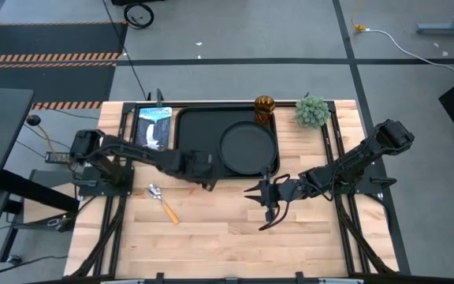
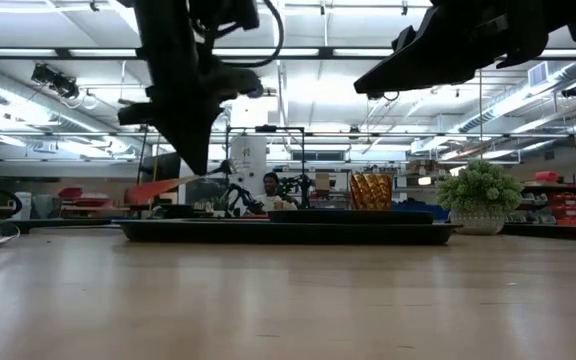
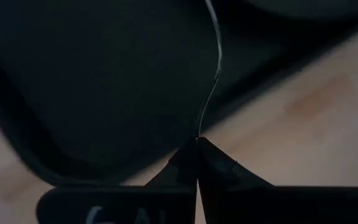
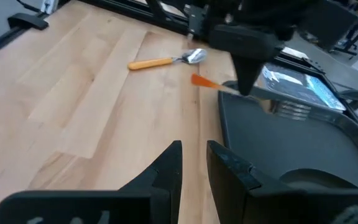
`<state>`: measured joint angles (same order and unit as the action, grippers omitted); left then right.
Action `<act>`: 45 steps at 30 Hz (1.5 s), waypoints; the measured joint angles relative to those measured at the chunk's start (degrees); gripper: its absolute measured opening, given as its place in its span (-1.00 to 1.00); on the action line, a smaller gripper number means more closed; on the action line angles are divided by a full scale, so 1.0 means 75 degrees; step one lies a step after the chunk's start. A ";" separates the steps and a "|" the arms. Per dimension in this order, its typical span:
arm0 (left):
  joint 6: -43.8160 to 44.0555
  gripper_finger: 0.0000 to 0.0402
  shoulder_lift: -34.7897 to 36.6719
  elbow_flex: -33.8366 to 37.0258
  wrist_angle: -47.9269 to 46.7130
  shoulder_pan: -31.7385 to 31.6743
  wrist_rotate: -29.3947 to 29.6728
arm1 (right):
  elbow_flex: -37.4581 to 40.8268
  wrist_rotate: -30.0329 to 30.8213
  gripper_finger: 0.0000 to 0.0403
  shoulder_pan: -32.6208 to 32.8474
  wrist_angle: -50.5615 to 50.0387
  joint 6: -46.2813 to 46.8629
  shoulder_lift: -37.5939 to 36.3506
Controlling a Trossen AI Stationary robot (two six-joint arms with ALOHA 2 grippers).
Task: Pick and place plate/cup/fork/spoon on tray
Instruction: Put the orange fork on the black tray to the left side of the black plate
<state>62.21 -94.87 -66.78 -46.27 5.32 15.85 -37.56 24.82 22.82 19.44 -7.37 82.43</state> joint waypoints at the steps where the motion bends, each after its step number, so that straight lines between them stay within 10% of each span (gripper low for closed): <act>1: -0.0116 -0.97 0.0039 0.0000 -0.0035 -0.0172 0.0001 | 0.0000 0.0082 -0.60 -0.0008 -0.0002 -0.0024 0.0000; 12: -0.1061 -0.97 -0.0122 0.0006 -0.0312 -0.2020 -0.0389 | 0.0000 0.2127 -0.60 -0.0074 -0.0553 -0.0034 -0.0052; 23: -0.1183 -0.98 -0.0151 -0.0122 -0.0438 -0.2538 -0.0259 | 0.0000 0.1281 -0.60 -0.0631 -0.0886 0.0618 -0.0055; 35: -0.2043 -0.98 -0.2165 -0.3240 -0.3056 -0.2539 0.0905 | 0.0000 0.1075 -0.60 -0.0698 -0.0921 0.0699 -0.0058; 45: -0.2024 -0.98 -0.3397 -0.3620 -0.3181 -0.2582 0.1178 | 0.0000 0.1072 -0.60 -0.0571 -0.0941 0.0699 -0.0058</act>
<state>47.02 -120.34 -93.93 -70.13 -14.04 24.69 -37.56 32.86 18.54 12.38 -2.13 82.00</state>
